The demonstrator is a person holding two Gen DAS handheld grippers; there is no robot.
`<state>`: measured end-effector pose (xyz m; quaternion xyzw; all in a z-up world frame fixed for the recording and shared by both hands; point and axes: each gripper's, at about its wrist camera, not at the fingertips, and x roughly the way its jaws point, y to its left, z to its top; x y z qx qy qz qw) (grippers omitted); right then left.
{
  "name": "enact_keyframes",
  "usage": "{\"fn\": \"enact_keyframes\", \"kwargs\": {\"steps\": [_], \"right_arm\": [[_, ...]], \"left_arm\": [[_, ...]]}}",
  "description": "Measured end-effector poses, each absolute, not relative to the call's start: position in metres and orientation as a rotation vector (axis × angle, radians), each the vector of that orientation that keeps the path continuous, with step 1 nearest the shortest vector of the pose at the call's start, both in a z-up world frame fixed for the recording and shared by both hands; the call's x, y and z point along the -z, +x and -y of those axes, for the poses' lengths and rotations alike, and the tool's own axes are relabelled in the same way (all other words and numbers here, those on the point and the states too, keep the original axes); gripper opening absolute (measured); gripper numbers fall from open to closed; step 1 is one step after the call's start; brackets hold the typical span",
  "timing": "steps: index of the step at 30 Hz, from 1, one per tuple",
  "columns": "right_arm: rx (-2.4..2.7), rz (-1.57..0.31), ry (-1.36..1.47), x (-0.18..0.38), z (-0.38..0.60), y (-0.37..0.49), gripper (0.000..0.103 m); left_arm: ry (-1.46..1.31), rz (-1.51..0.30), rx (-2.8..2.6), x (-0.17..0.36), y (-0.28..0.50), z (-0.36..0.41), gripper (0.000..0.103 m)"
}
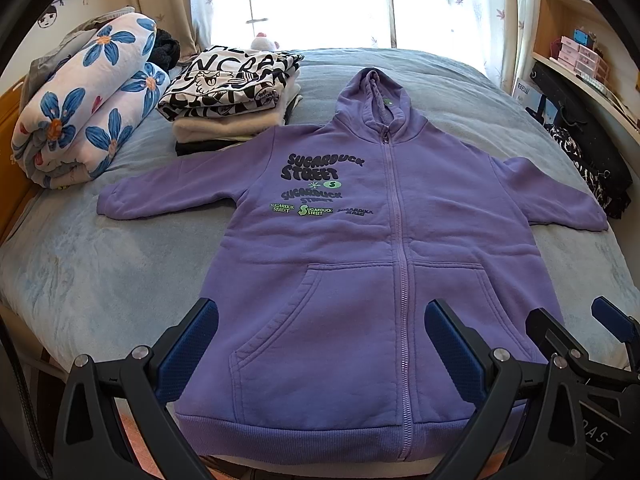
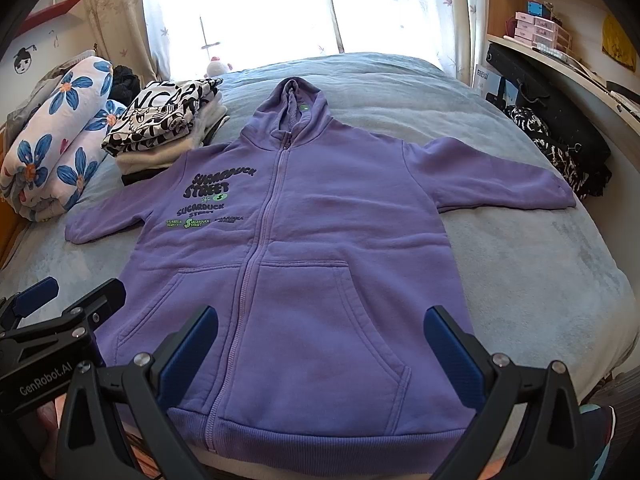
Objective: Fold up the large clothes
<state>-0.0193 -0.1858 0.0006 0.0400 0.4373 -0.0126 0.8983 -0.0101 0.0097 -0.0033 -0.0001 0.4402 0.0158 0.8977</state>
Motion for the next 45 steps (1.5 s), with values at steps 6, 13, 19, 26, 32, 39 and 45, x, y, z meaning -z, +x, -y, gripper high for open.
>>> {"fn": "enact_keyframes", "kwargs": {"steps": [6, 13, 19, 26, 32, 39, 45], "right_arm": [[0.024, -0.904, 0.084, 0.002, 0.187, -0.017, 0.103], [0.037, -0.878, 0.07, -0.009, 0.194, -0.017, 0.103], [0.048, -0.838, 0.068, -0.017, 0.205, -0.004, 0.103], [0.055, -0.77, 0.033, -0.038, 0.221, 0.005, 0.103], [0.113, -0.658, -0.009, -0.069, 0.242, 0.012, 0.103], [0.268, -0.487, -0.109, -0.102, 0.273, 0.016, 0.103], [0.294, -0.503, -0.079, -0.113, 0.314, 0.038, 0.103]], "left_arm": [[0.002, -0.913, -0.028, 0.003, -0.008, -0.009, 0.102], [0.02, -0.893, -0.006, -0.01, 0.004, 0.0, 0.102], [0.02, -0.871, 0.029, -0.024, 0.018, 0.01, 0.102], [0.062, -0.808, 0.04, -0.046, 0.036, 0.036, 0.102], [0.069, -0.718, 0.052, -0.072, 0.051, 0.057, 0.102], [0.013, -0.696, 0.133, -0.094, 0.079, 0.079, 0.102], [0.084, -0.637, 0.143, -0.102, 0.103, 0.12, 0.102]]}}
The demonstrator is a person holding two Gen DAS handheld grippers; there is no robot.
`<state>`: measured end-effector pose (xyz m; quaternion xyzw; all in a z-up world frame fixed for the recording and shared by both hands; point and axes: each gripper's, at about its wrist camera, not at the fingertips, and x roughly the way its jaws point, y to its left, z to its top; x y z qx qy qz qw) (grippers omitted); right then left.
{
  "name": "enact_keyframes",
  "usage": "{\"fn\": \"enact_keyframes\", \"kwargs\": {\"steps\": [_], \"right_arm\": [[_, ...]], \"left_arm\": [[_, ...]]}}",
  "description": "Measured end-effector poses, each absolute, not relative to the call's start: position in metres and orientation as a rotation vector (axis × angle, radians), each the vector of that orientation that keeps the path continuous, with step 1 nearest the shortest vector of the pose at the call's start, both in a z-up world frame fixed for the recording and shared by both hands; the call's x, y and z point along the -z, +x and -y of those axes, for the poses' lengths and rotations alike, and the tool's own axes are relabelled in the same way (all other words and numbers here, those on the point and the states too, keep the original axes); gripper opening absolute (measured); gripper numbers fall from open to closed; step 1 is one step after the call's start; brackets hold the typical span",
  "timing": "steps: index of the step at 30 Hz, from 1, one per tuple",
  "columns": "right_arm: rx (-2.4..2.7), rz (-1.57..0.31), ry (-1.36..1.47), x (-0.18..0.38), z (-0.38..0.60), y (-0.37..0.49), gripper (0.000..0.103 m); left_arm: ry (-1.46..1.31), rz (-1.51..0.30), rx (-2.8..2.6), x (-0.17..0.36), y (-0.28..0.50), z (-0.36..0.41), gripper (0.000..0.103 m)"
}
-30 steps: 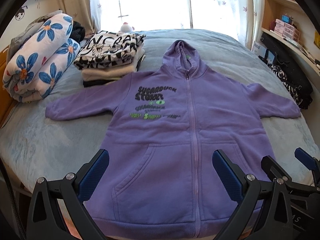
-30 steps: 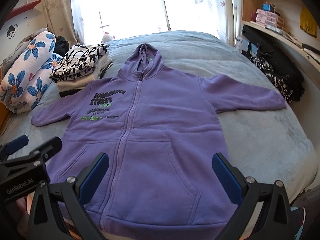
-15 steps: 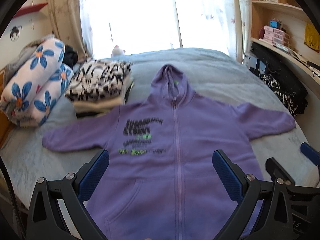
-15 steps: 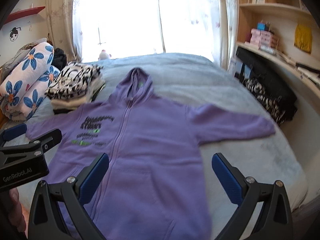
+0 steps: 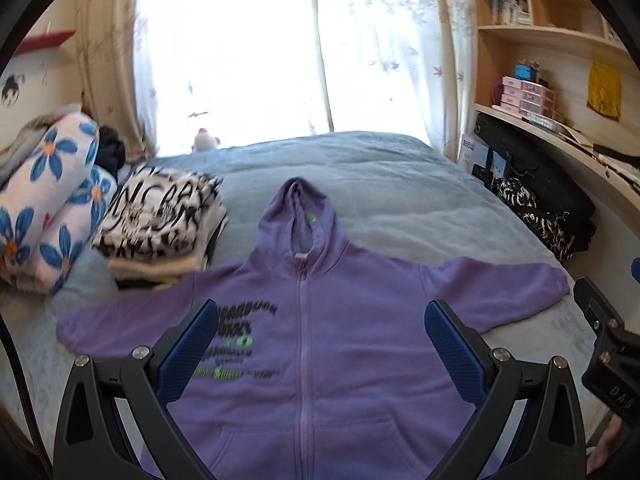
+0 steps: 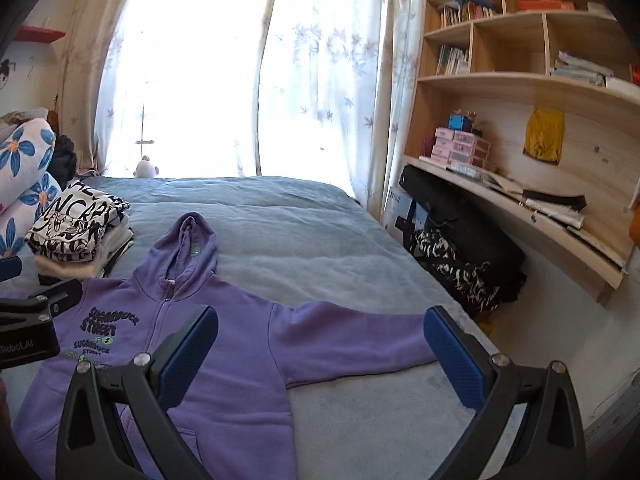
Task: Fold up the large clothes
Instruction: 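Move the right gripper to the sleeve cuff nearest it and grasp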
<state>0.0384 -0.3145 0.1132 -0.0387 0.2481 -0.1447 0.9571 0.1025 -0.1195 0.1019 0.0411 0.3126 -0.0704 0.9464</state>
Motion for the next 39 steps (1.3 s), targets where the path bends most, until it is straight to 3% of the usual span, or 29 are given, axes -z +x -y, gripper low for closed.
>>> {"fn": "enact_keyframes", "kwargs": {"steps": [6, 12, 16, 23, 26, 31, 37, 39], "right_arm": [[0.329, -0.544, 0.019, -0.108, 0.373, 0.059, 0.103], [0.374, -0.626, 0.113, -0.086, 0.443, 0.083, 0.103], [0.409, -0.676, 0.185, -0.065, 0.492, 0.099, 0.103], [0.478, -0.79, 0.352, -0.004, 0.579, 0.126, 0.102], [0.489, -0.834, 0.477, 0.028, 0.616, 0.133, 0.096], [0.453, -0.888, 0.698, 0.079, 0.661, 0.141, 0.076], [0.427, -0.909, 0.844, 0.125, 0.685, 0.156, 0.066], [0.423, -0.9, 0.867, 0.132, 0.687, 0.16, 0.062]], "left_arm": [[0.118, -0.676, 0.213, -0.092, 0.141, 0.175, 0.102], [0.155, -0.581, 0.217, -0.08, 0.176, 0.231, 0.102], [0.165, -0.532, 0.242, -0.07, 0.201, 0.267, 0.102], [0.226, -0.613, 0.259, -0.032, 0.244, 0.32, 0.102], [0.237, -0.665, 0.255, -0.007, 0.26, 0.339, 0.102], [0.253, -0.758, 0.22, 0.041, 0.277, 0.358, 0.102], [0.265, -0.91, 0.2, 0.095, 0.289, 0.375, 0.102], [0.273, -0.959, 0.204, 0.109, 0.292, 0.378, 0.097]]}}
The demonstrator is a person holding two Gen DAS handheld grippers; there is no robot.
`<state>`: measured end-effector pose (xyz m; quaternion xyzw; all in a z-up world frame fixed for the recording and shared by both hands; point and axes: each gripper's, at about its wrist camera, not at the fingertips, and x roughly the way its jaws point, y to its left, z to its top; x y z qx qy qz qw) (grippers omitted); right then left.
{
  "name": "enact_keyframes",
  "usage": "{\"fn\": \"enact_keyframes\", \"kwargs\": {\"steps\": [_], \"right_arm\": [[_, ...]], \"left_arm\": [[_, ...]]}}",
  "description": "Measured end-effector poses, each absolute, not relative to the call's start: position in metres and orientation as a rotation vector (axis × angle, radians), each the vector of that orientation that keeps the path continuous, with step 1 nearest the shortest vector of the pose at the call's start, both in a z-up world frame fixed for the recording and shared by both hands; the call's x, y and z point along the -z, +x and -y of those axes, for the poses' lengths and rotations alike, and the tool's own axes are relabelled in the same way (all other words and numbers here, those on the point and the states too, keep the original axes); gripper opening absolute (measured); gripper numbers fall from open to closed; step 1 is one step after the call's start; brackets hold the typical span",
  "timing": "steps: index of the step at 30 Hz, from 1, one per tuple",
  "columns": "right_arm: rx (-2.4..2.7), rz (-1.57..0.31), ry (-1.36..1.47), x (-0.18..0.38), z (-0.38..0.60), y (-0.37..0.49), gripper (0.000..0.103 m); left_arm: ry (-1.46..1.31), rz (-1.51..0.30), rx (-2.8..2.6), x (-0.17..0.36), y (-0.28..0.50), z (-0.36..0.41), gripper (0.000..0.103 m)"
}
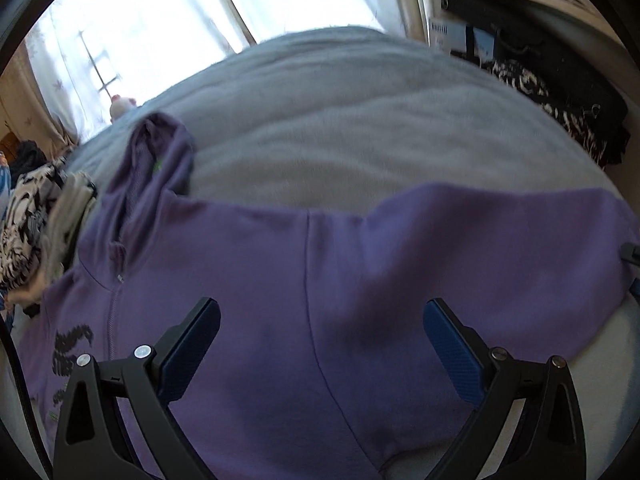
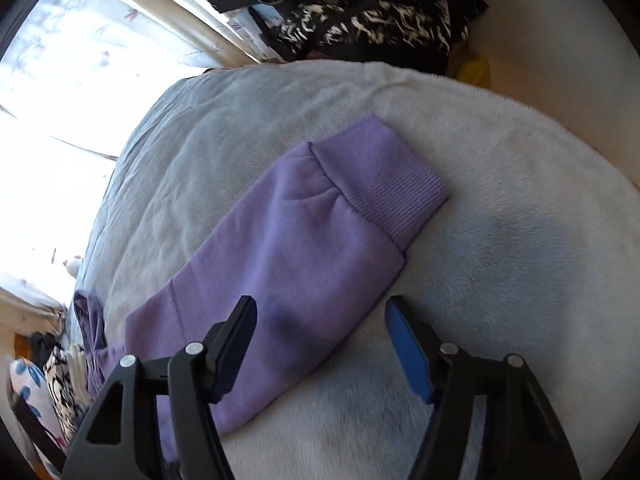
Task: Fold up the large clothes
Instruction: 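Move the right gripper to the sleeve cuff nearest it and grasp, then lift the sleeve with the right gripper and fold it across the hoodie body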
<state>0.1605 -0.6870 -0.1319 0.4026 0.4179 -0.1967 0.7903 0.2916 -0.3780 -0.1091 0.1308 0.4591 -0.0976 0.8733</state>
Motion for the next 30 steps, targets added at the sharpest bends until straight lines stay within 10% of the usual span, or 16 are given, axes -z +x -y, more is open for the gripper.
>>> {"fn": "enact_keyframes", "kwargs": {"steps": [2, 4, 6, 19, 30], "right_arm": [[0.421, -0.893, 0.882, 0.137, 0.687, 0.165, 0.05], [0.416, -0.891, 0.876, 0.138, 0.684, 0.169, 0.017], [0.414, -0.863, 0.848, 0.13, 0.679, 0.17, 0.012], [-0.025, -0.621, 0.306, -0.037, 0.441, 0.183, 0.01], [-0.17, -0.936, 0.007, 0.087, 0.258, 0.213, 0.017]], "left_arm": [[0.258, -1.0, 0.214, 0.12, 0.295, 0.378, 0.075], [0.228, -1.057, 0.238, 0.129, 0.3, 0.376, 0.059], [0.192, -1.091, 0.256, 0.132, 0.303, 0.368, 0.052], [0.088, -0.974, 0.194, 0.063, 0.283, 0.233, 0.052], [0.016, -1.074, 0.141, 0.095, 0.269, 0.098, 0.053]]}}
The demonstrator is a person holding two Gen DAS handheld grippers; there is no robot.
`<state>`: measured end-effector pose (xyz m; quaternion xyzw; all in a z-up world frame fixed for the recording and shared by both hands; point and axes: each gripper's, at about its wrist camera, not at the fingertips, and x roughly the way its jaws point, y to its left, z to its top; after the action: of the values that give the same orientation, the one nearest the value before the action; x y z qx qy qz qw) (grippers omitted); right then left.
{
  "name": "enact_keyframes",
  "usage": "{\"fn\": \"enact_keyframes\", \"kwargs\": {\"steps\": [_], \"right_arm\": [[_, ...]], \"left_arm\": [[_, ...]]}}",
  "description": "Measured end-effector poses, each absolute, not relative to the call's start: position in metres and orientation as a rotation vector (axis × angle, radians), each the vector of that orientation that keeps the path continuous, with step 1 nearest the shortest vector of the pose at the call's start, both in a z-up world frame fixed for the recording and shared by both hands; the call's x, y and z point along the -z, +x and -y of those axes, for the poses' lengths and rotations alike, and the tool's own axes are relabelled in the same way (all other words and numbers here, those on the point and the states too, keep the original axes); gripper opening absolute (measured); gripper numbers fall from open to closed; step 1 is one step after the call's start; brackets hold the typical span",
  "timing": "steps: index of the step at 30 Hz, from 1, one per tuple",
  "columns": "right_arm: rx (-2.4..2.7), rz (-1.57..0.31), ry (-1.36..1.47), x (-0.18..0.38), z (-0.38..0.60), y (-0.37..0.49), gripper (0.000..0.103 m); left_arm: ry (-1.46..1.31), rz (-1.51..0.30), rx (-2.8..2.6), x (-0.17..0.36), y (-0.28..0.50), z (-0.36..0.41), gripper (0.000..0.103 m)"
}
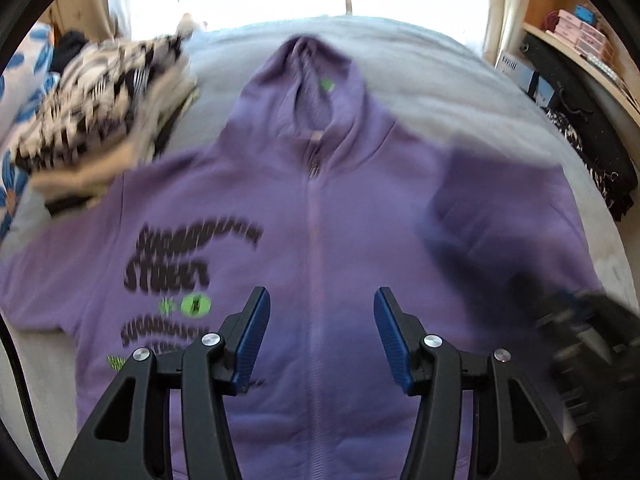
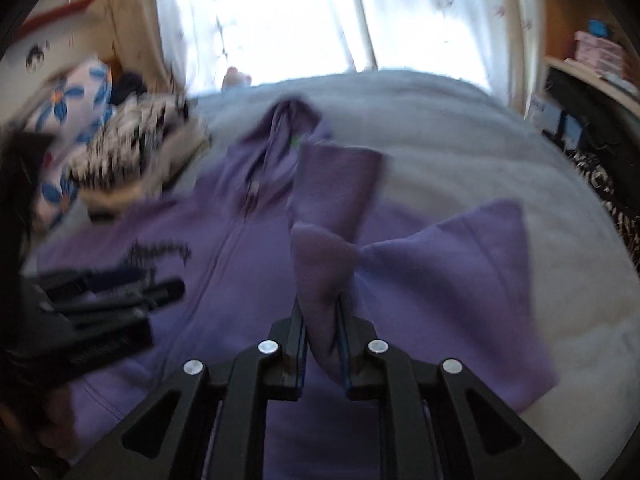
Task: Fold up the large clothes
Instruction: 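Lift the sleeve with the right gripper and fold it across the hoodie body, then grasp the folded sleeve cuff with the left gripper and straighten it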
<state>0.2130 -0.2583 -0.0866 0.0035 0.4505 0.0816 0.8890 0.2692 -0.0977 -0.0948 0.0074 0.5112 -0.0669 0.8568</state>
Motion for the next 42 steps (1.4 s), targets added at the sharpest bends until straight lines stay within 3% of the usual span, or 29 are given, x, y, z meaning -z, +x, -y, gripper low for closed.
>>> {"fn": "enact_keyframes", "kwargs": {"steps": [2, 7, 8, 21, 25, 38, 39, 40, 41, 42], "right_arm": [[-0.173, -1.01, -0.022, 0.111, 0.246, 0.213, 0.023], [-0.183, -1.013, -0.016, 0.106, 0.239, 0.194, 0.057], [-0.177, -1.003, -0.009, 0.101, 0.242, 0.188, 0.059], [-0.109, -0.962, 0.07, 0.089, 0.264, 0.142, 0.059], [-0.102, -0.969, 0.118, 0.092, 0.271, 0.139, 0.059], [-0.072, -0.968, 0.163, 0.096, 0.28, 0.129, 0.059], [-0.072, -0.968, 0.167, 0.096, 0.28, 0.128, 0.059], [-0.071, -0.971, 0.172, 0.097, 0.28, 0.128, 0.059], [-0.068, -0.972, 0.174, 0.098, 0.28, 0.127, 0.059], [-0.066, -0.973, 0.174, 0.099, 0.281, 0.127, 0.059]], "left_arm": [[-0.009, -1.112, 0.172, 0.107, 0.264, 0.092, 0.053], [-0.107, -1.158, 0.256, 0.121, 0.257, 0.087, 0.063], [-0.128, -1.158, 0.273, 0.121, 0.256, 0.087, 0.064], [-0.244, -1.201, 0.406, 0.127, 0.248, 0.101, 0.065], [-0.235, -1.185, 0.41, 0.125, 0.245, 0.101, 0.073], [-0.337, -1.255, 0.453, 0.151, 0.267, 0.114, 0.073], [-0.342, -1.25, 0.458, 0.151, 0.268, 0.117, 0.07], [-0.346, -1.244, 0.469, 0.152, 0.27, 0.119, 0.05], [-0.351, -1.246, 0.489, 0.152, 0.271, 0.122, 0.021], [-0.344, -1.256, 0.502, 0.152, 0.273, 0.127, 0.011]]}}
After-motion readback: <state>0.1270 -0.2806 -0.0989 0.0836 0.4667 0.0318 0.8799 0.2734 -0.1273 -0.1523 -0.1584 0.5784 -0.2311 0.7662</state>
